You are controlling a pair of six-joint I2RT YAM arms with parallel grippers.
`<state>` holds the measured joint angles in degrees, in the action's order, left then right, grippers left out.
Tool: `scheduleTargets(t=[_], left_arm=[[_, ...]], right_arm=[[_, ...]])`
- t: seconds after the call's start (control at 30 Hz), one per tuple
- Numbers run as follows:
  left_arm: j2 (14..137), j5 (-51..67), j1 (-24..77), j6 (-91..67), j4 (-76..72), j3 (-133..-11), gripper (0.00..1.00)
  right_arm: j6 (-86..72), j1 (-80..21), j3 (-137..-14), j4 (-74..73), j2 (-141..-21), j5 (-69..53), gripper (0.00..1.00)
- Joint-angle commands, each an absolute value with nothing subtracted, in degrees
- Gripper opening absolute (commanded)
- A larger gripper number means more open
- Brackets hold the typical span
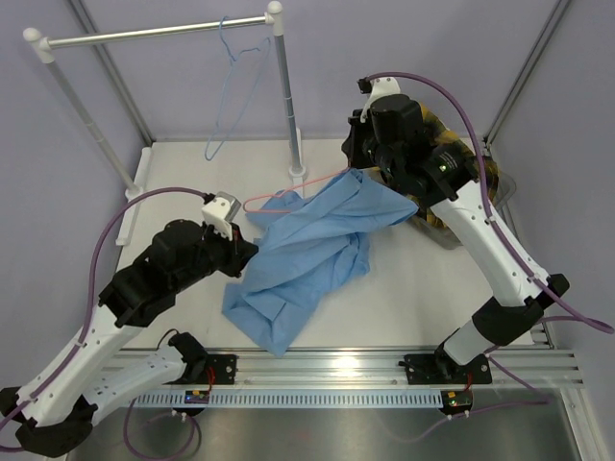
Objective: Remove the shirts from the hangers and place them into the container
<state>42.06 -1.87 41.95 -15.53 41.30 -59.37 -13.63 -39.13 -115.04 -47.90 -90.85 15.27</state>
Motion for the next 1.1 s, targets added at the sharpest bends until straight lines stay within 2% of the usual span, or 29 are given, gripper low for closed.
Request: scheduleTargets(t=[0.0, 0.07, 0.1, 0.13, 0.2, 0.27, 0.5, 0.67, 0.9, 1.0, 1.07], left_arm=[[42.19, 0.34, 41.57, -17.58, 42.54, -58.54, 0.00], [43.15, 2.19, 41.57, -17.67, 41.75, -59.93, 0.01], [43.33, 2.46, 41.57, -17.06, 41.84, -60.72, 0.10], [43.42, 2.20, 41.57, -16.53, 41.84, -61.60, 0.38], [42.81, 0.62, 41.57, -15.04, 42.27, -64.24, 0.64], [42.63, -0.69, 41.57, -14.59, 44.28, -68.00, 0.84], [44.38, 1.39, 41.48, -9.76, 51.94, -78.30, 0.90], [47.02, 6.48, 41.49, -8.26, 52.47, -78.75, 0.90], [53.87, 13.44, 41.57, -5.98, 52.47, -75.94, 0.79], [55.98, 14.50, 41.57, -5.63, 52.47, -76.02, 0.71], [57.03, 15.11, 41.49, -5.28, 52.38, -76.20, 0.58]], right_arm=[[-13.71, -37.88, -114.53, -40.72, -86.23, 12.67, 0.00], [-13.62, -38.14, -112.51, -39.03, -85.34, 11.00, 0.00], [-13.01, -38.23, -111.98, -38.33, -85.25, 10.55, 0.00], [-12.57, -38.32, -110.67, -37.97, -84.82, 10.37, 0.00], [-11.43, -38.58, -108.64, -36.31, -84.20, 8.97, 0.00], [-10.90, -38.85, -104.26, -34.46, -82.53, 7.74, 0.00], [-8.27, -41.21, -93.26, -27.08, -79.63, 4.84, 0.00], [-7.56, -43.77, -90.18, -25.58, -79.45, 3.17, 0.00], [-5.63, -45.79, -90.97, -24.17, -79.45, 0.97, 0.00], [-5.19, -45.97, -91.14, -23.47, -79.02, 0.26, 0.00], [-4.75, -46.23, -91.23, -23.38, -79.01, 0.18, 0.00]])
